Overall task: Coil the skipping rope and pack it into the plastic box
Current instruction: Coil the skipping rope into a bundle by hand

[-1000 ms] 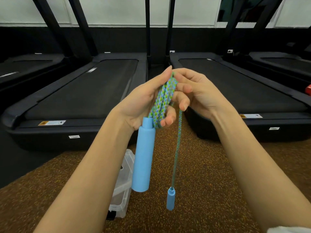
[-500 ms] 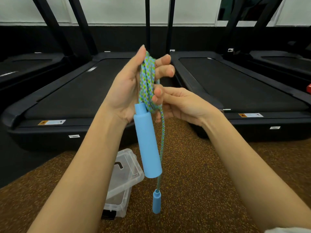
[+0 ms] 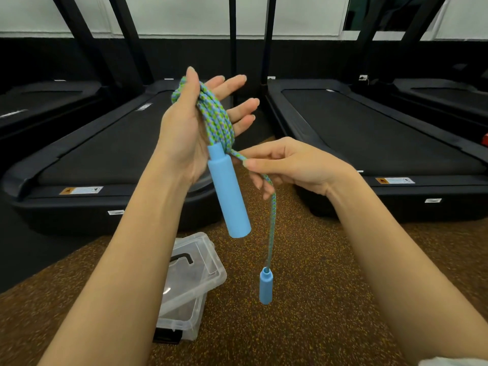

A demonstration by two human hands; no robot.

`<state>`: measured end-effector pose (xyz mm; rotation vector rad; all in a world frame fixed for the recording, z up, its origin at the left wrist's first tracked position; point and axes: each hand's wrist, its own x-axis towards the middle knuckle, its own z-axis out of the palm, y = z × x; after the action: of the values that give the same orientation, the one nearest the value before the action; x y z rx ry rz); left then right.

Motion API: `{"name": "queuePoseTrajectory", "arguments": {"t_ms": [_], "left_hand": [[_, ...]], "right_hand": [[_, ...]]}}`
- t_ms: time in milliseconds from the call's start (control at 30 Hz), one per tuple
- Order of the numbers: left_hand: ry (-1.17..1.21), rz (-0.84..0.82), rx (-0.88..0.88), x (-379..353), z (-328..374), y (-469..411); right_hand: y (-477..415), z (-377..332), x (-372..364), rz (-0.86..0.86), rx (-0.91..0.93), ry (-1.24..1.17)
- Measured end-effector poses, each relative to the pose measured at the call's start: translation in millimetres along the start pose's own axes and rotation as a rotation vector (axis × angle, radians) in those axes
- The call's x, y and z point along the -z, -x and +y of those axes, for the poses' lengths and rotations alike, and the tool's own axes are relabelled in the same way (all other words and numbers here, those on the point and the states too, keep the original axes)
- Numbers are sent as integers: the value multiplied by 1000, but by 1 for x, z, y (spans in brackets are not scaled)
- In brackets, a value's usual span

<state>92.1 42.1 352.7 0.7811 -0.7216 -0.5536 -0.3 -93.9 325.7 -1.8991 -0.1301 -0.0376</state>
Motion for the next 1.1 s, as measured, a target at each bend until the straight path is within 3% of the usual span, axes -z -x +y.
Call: {"name": "queuePoseTrajectory", "arguments": {"t_ms": [433, 667, 833, 1100], "left_hand": [[-403, 125, 11, 2, -12, -2], [-690, 4, 67, 5, -18, 3], [-673, -133, 183, 6, -21, 2], [-260, -398, 489, -4, -25, 6]], "right_hand": [[9, -17, 4, 0, 55, 47], [14, -24, 12, 140, 159, 38], [16, -25, 19, 310, 267, -26], [15, -26, 16, 419, 337, -35]]}}
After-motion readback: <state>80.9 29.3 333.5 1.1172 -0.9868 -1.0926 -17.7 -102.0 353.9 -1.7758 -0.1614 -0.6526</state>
